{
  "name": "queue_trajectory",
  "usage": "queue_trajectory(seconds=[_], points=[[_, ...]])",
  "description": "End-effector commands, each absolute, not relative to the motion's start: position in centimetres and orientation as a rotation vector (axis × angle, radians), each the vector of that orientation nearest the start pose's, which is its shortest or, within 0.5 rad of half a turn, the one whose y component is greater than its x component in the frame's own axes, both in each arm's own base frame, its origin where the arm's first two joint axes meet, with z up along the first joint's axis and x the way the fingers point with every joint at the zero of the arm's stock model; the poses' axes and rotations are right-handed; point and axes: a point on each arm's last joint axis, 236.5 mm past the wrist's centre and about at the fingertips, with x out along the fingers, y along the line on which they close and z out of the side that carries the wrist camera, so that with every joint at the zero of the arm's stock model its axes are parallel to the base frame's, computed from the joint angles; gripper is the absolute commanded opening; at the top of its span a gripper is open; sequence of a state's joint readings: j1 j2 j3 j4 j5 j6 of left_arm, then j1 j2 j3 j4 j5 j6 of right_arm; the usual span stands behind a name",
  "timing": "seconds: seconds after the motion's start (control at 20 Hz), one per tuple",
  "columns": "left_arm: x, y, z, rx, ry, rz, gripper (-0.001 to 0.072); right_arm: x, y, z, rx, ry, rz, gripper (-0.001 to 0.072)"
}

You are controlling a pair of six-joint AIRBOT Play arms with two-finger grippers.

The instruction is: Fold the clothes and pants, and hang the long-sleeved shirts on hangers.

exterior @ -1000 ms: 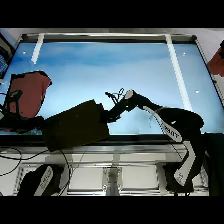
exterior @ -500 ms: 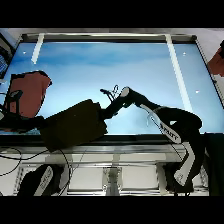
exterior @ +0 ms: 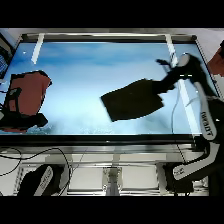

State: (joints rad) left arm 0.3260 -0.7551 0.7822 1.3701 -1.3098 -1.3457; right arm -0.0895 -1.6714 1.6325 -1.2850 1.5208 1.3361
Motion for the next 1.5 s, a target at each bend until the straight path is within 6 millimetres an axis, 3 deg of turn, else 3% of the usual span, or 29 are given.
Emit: queue_trajectory(seconds=[0.0, 0.1, 0.25, 0.45, 0.5, 0.6, 0.65, 0.75, 0.9, 1.0, 1.05, 1.2, 1.3, 1.45], points=[[25.2, 2.6, 3.5, -0.214, 1.209, -0.019, 0.0602, 39.1, -12.9, 2.5, 0.23, 1.48, -0.093, 0.0015], [25.3, 2.7, 3.5, -0.214, 1.206, -0.019, 0.0602, 36.0, -19.6, 2.9, 0.369, 1.452, -0.263, 0.0015], [25.3, 2.6, 3.5, -0.216, 1.206, -0.019, 0.0602, 30.8, -26.9, 2.9, 0.531, 1.419, -0.458, 0.0015], [25.9, 1.5, 3.9, -0.261, 1.179, -0.053, 0.0602, 25.2, -33.1, 2.9, 0.659, 1.35, -0.633, 0.0021], [26.2, 1.2, 4.1, -0.273, 1.166, -0.06, 0.0602, 24.3, -33.8, 3.0, 0.685, 1.338, -0.654, 0.0117], [26.7, 1.1, 4.4, -0.284, 1.142, -0.064, 0.0602, 23.2, -34.3, 3.0, 0.762, 1.312, -0.684, 0.038], [26.8, 1.0, 4.4, -0.288, 1.138, -0.066, 0.0602, 22.9, -33.8, 3.0, 0.798, 1.316, -0.671, 0.0455], [26.8, 0.9, 4.5, -0.291, 1.136, -0.068, 0.0602, 23.0, -32.0, 2.7, 0.852, 1.343, -0.616, 0.0454], [26.8, 0.9, 4.5, -0.291, 1.136, -0.069, 0.0602, 25.0, -28.1, 2.6, 0.851, 1.337, -0.498, 0.0416], [26.9, 0.9, 4.5, -0.292, 1.132, -0.068, 0.0602, 27.6, -24.7, 3.5, 0.781, 1.277, -0.382, 0.013], [27.1, 1.0, 4.6, -0.291, 1.125, -0.066, 0.0602, 29.1, -22.4, 4.3, 0.734, 1.233, -0.315, 0.0026], [27.1, 1.0, 4.6, -0.291, 1.125, -0.066, 0.0602, 31.9, -14.2, 6.6, 0.572, 1.158, -0.123, 0.0017], [27.1, 1.0, 4.6, -0.291, 1.125, -0.066, 0.0602, 31.6, -8.4, 6.7, 0.454, 1.186, 0.002, 0.0016], [27.1, 1.0, 4.6, -0.291, 1.125, -0.066, 0.0602, 29.1, -0.3, 4.5, 0.302, 1.276, 0.179, 0.0016]])
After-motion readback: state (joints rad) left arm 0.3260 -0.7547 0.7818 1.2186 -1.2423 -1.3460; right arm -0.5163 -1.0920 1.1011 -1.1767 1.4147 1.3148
